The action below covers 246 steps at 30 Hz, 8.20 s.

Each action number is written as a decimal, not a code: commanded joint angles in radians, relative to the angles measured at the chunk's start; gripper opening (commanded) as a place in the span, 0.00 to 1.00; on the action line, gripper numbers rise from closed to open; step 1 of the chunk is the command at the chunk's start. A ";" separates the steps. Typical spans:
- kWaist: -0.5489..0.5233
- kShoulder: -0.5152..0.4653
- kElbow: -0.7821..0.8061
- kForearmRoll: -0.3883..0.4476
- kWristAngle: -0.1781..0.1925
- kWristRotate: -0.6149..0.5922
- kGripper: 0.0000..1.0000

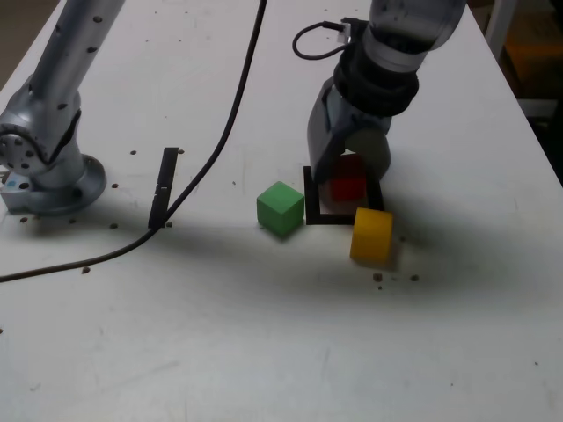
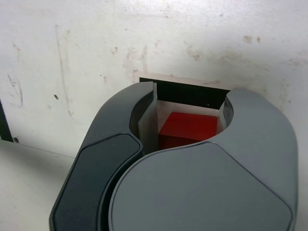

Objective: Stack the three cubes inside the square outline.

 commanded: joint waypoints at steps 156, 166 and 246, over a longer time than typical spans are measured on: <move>-0.228 -0.168 -0.113 0.123 0.033 -0.122 0.28; -0.160 -0.054 -0.139 0.079 0.036 -0.064 0.28; -0.089 -0.175 -0.056 0.088 0.041 0.014 0.79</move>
